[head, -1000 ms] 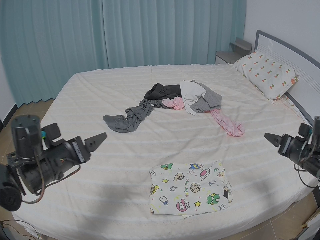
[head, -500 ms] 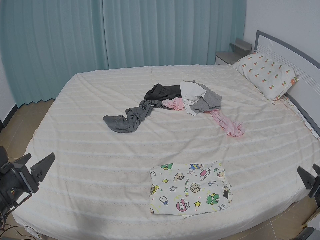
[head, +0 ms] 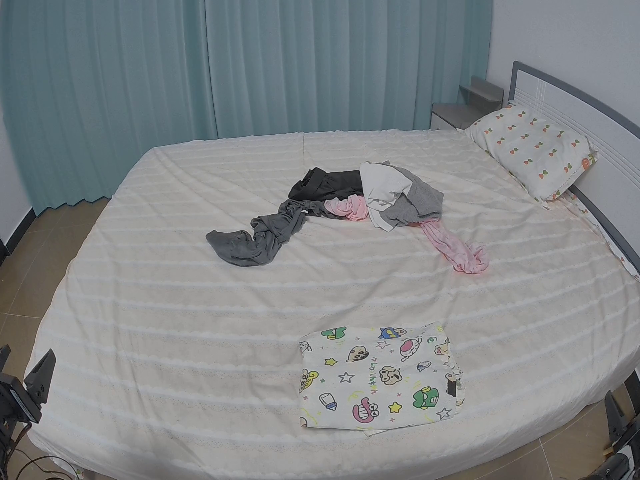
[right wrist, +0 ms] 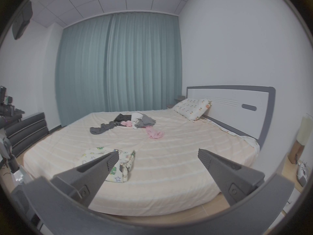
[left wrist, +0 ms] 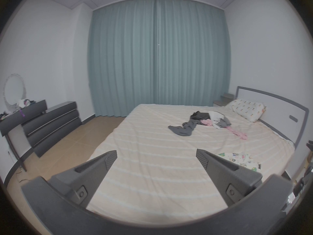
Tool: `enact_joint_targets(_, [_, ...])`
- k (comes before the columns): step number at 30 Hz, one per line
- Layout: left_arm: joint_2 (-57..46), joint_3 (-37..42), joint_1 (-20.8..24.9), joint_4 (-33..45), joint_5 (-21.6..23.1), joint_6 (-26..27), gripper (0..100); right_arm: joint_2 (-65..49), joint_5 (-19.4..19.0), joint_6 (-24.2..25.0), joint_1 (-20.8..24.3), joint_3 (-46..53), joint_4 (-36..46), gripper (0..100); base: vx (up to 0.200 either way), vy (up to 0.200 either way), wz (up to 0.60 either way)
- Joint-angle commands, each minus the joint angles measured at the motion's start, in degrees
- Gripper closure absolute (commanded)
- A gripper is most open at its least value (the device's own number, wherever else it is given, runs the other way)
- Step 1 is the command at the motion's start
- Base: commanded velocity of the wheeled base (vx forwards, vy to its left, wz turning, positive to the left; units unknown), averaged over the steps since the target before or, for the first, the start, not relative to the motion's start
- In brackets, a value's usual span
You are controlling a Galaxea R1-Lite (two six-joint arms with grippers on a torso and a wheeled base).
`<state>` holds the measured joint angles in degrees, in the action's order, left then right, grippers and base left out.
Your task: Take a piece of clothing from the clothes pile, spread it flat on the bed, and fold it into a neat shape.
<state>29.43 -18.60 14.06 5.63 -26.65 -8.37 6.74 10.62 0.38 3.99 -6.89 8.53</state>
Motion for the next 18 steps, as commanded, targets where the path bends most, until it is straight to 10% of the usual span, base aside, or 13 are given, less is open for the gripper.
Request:
enact_joint_targets(1, [-5.9,1.7,-2.1,2.5,-0.1,0.4,0,-2.9,-1.0,0.1,-1.9,1.8,0.1,0,0.000,0.000,0.00])
enact_joint_targets(18, [-23.6,9.3,-5.3,8.3,-0.3,0.3,0,-6.7,-3.0,0.9,-3.6,2.1,-0.2,0,0.000,0.000,0.00])
